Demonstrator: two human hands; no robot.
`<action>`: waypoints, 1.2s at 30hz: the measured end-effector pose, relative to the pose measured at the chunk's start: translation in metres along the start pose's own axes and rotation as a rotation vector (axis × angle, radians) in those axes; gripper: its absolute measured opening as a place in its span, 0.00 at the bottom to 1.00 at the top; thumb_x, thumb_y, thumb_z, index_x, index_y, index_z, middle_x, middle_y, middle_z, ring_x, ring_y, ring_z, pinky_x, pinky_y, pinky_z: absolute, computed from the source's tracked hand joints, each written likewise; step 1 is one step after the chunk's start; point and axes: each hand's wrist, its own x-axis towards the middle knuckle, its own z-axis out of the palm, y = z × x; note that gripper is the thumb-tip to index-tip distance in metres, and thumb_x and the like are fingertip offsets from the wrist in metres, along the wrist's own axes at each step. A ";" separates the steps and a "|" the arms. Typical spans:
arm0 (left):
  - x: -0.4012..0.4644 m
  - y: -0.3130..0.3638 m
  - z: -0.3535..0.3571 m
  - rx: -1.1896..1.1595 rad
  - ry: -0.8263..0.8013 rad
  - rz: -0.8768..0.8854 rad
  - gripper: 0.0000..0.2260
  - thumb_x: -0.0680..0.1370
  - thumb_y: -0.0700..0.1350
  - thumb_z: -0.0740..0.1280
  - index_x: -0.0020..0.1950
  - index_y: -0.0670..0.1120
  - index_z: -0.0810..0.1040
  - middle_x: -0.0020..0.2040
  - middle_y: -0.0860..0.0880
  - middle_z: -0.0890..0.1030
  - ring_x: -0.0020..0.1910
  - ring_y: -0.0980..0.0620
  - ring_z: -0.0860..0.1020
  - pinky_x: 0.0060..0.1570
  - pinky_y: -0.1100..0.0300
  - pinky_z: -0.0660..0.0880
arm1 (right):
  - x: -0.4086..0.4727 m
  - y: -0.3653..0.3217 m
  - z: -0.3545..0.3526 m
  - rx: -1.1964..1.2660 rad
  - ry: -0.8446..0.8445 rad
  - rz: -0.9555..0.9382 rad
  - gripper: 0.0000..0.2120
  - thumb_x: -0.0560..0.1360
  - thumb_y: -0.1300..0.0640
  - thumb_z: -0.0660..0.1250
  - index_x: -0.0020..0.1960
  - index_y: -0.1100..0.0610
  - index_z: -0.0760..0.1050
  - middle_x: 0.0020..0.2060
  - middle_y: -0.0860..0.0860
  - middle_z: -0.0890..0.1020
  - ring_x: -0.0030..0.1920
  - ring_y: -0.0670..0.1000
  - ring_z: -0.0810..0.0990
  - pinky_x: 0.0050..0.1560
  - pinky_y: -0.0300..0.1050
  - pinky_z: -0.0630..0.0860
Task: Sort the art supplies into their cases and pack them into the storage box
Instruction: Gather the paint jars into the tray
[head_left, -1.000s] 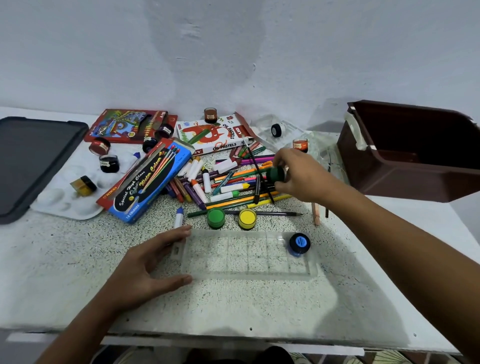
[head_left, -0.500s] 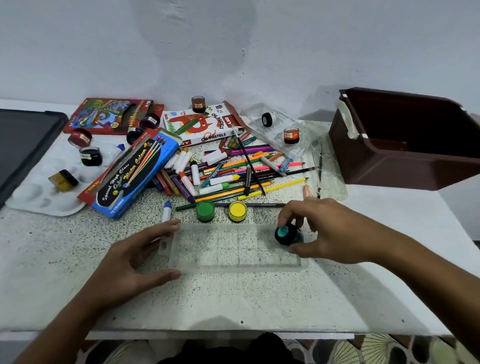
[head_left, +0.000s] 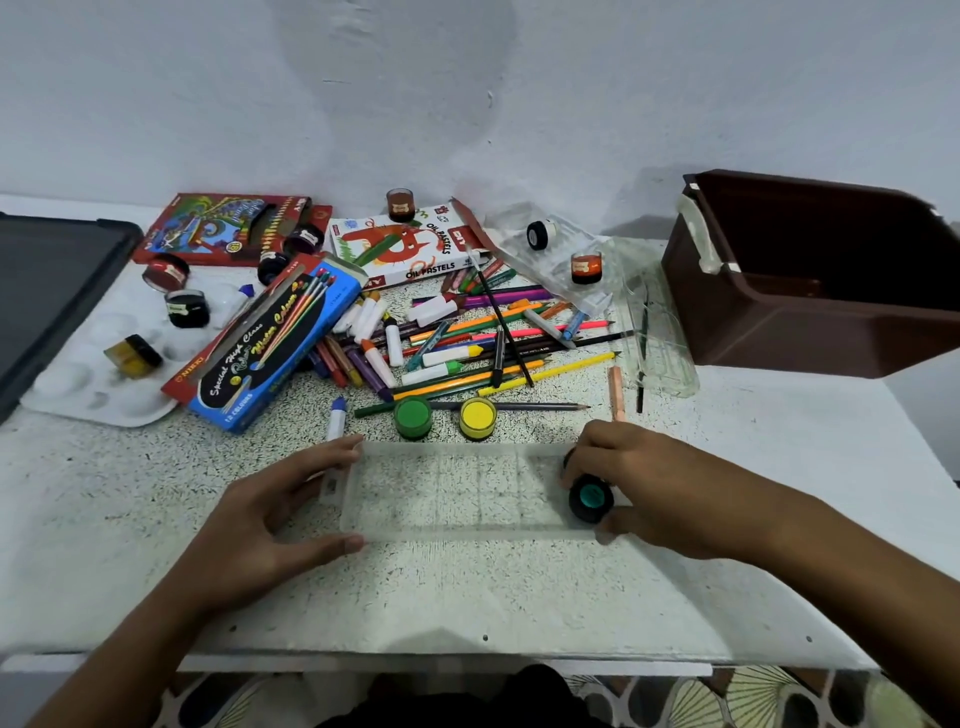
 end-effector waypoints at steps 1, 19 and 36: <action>0.000 0.000 0.000 -0.002 -0.001 0.000 0.29 0.63 0.52 0.78 0.62 0.51 0.78 0.68 0.57 0.75 0.69 0.57 0.71 0.64 0.66 0.70 | 0.001 0.001 0.000 0.000 -0.016 0.011 0.21 0.70 0.51 0.74 0.60 0.48 0.72 0.55 0.44 0.68 0.54 0.48 0.71 0.53 0.42 0.72; 0.000 -0.002 0.000 -0.024 -0.010 -0.032 0.29 0.62 0.52 0.79 0.62 0.55 0.78 0.69 0.57 0.74 0.71 0.56 0.69 0.66 0.63 0.69 | 0.004 0.005 -0.005 0.017 -0.006 -0.012 0.16 0.73 0.47 0.70 0.60 0.47 0.76 0.51 0.43 0.69 0.46 0.42 0.70 0.47 0.35 0.69; 0.000 -0.008 -0.001 -0.123 -0.011 -0.036 0.28 0.63 0.50 0.80 0.62 0.52 0.78 0.69 0.53 0.75 0.71 0.53 0.69 0.67 0.61 0.68 | 0.101 -0.039 -0.003 0.053 0.253 0.042 0.23 0.75 0.47 0.68 0.67 0.54 0.71 0.59 0.54 0.73 0.57 0.55 0.75 0.51 0.43 0.69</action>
